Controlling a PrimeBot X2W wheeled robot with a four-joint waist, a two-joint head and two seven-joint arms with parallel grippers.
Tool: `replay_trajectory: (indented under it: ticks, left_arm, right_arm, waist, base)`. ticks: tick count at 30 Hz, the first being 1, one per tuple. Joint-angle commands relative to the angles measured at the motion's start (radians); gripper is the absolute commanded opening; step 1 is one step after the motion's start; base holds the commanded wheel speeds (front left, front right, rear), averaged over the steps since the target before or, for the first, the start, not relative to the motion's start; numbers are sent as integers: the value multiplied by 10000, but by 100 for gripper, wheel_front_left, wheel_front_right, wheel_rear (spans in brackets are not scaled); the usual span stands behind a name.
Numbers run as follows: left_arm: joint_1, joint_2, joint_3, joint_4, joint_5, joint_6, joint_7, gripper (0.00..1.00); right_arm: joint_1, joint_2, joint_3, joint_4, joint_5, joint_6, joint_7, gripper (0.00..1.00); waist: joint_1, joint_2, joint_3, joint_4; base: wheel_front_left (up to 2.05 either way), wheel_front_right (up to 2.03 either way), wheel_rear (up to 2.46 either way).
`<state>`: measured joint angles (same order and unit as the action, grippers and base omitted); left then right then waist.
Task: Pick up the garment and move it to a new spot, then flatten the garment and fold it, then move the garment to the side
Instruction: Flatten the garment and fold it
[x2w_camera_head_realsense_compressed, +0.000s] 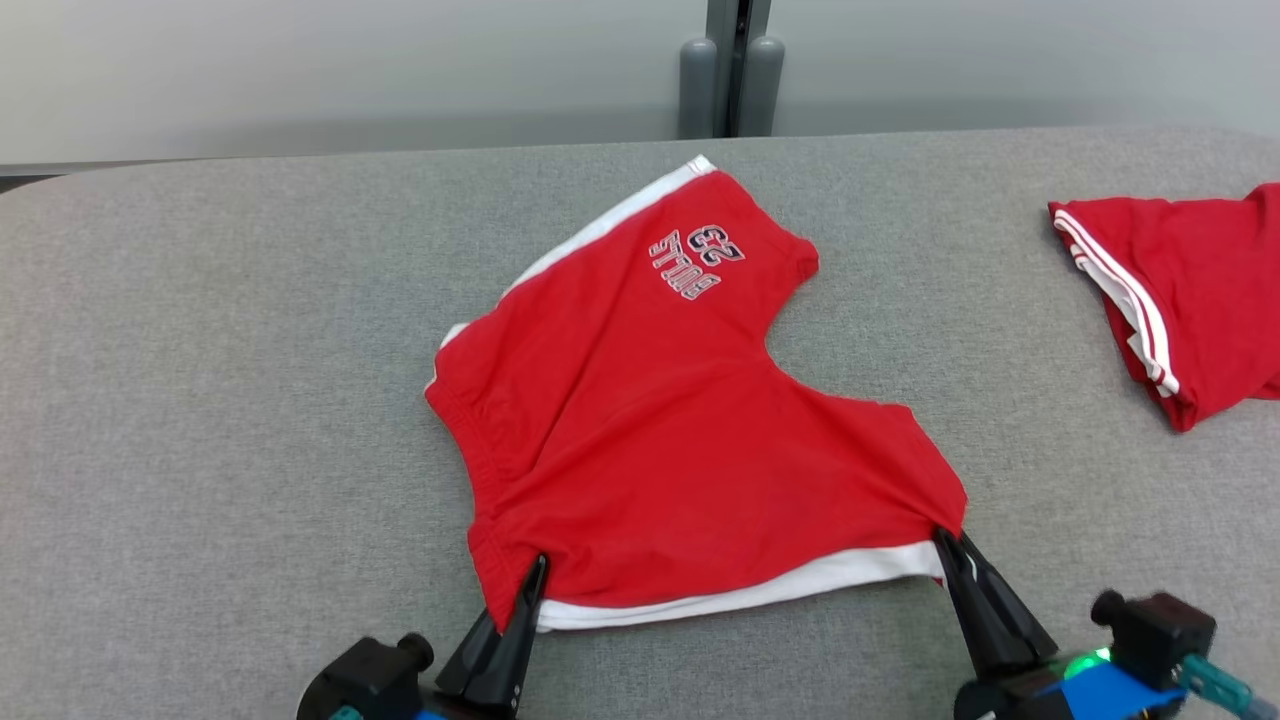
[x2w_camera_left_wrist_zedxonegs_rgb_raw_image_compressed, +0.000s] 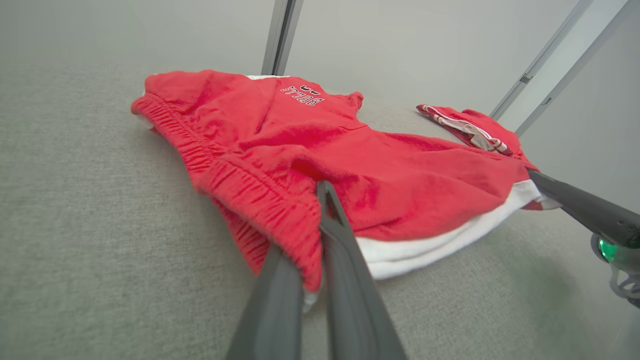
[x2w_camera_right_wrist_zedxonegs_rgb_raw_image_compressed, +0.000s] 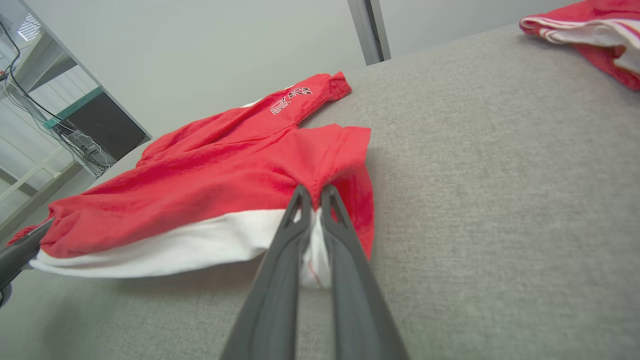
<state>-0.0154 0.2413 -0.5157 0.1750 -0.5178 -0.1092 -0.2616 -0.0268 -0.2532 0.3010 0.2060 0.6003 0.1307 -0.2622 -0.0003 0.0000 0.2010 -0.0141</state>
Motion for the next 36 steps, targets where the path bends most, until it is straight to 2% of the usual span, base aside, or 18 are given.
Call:
replay_trajectory:
  ticks: [1, 5, 10, 20, 28, 36]
  left_arm:
    - [53, -23, 90, -109, 37, 60, -45, 0]
    - [467, -104, 126, -311, 106, 35, -45, 0]
    - [294, -230, 147, -386, 128, -30, -46, 0]
    - [-978, -787, 200, -86, 125, -150, -46, 0]
    - [-2305, -1236, 481, 539, 12, -231, -46, 0]
    - [-3819, -1628, 593, 999, -285, -240, -46, 0]
  right_arm:
    - [193, 52, -83, -131, -44, 1, -32, 0]
    - [823, 161, -451, -566, -208, 1, -17, 0]
    - [827, 298, -819, -926, -393, 1, 167, 0]
    - [-1225, 355, -1194, -989, -767, 1, 502, 0]
    - [-4120, 12, -903, 436, -1085, 1, 896, 0]
    - [-7283, 54, -661, 3048, -1036, 1, 1202, 0]
  waist:
    - [3, 0, -18, 19]
    - [3, 0, -123, 128]
    - [3, 0, -242, 213]
    - [3, 0, 183, 575]
    - [3, 0, 951, 1085]
    - [3, 0, 1984, 1670]
  base:
    - [0, 0, 0]
    - [0, 0, 0]
    - [0, 0, 0]
    - [0, 0, 0]
    - [0, 0, 0]
    - [0, 0, 0]
